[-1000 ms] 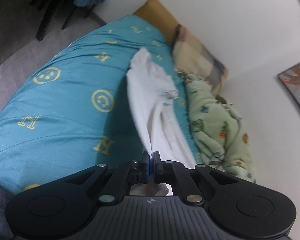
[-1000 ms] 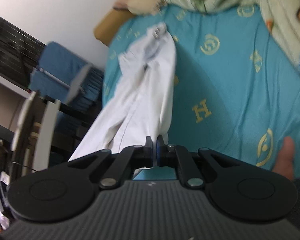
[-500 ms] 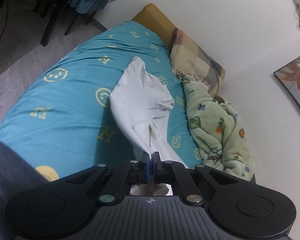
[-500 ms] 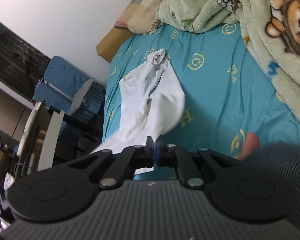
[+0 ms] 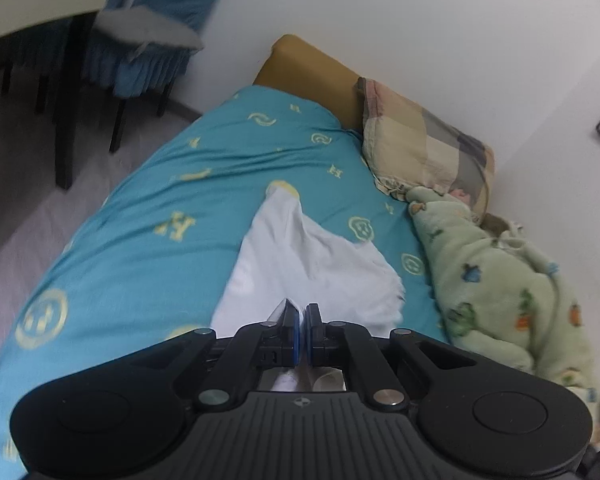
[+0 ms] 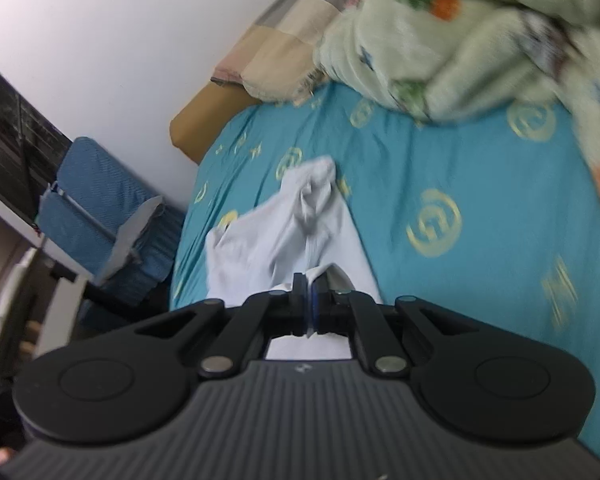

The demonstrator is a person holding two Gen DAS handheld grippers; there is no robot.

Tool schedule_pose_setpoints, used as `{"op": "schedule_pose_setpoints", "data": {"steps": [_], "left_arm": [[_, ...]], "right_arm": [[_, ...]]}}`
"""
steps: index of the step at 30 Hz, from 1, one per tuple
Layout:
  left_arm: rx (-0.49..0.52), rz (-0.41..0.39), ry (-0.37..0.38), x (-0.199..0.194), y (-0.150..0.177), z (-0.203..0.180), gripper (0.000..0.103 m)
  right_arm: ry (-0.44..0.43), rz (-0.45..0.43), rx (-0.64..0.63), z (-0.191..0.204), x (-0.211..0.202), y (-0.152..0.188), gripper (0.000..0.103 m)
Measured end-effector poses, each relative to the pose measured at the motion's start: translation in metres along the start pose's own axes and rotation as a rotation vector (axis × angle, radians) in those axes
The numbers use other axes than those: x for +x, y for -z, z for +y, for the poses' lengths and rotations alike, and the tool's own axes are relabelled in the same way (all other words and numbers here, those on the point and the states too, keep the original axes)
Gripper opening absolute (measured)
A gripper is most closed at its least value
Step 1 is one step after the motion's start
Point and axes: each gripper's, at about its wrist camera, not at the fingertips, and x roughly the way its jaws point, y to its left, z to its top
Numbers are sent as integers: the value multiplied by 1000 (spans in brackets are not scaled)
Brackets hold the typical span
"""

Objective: Fold clothes
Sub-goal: 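Grasp the hem with both grippers and fold it toward the collar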

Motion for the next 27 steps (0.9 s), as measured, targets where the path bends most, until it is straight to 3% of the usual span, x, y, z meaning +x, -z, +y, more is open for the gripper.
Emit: {"op": "schedule_pose_setpoints", "data": {"steps": [4, 8, 13, 15, 16, 17, 19, 23, 27], "left_arm": [[110, -31, -57, 75, -11, -5, 3], [219, -30, -96, 140, -7, 0, 3], [277, 6, -110, 175, 4, 8, 5], [291, 22, -122, 173, 5, 7, 9], [297, 23, -126, 167, 4, 7, 24], [304, 18, -124, 159, 4, 6, 44], [325, -12, -116, 138, 4, -1, 58], [358, -64, -105, 83, 8, -19, 80], [347, -124, -51, 24, 15, -34, 85]], "right_arm": [[61, -2, -162, 4, 75, -15, 6], [97, 7, -240, -2, 131, -13, 6], [123, 21, -281, -11, 158, -3, 7], [130, 58, -305, -7, 158, -3, 9], [135, 77, -318, -4, 157, -3, 14], [140, 80, -325, 0, 151, -3, 41], [129, 39, -335, 9, 129, -1, 81], [110, -23, -368, 30, 80, 5, 82], [99, -63, -399, 51, 32, 12, 82]]}}
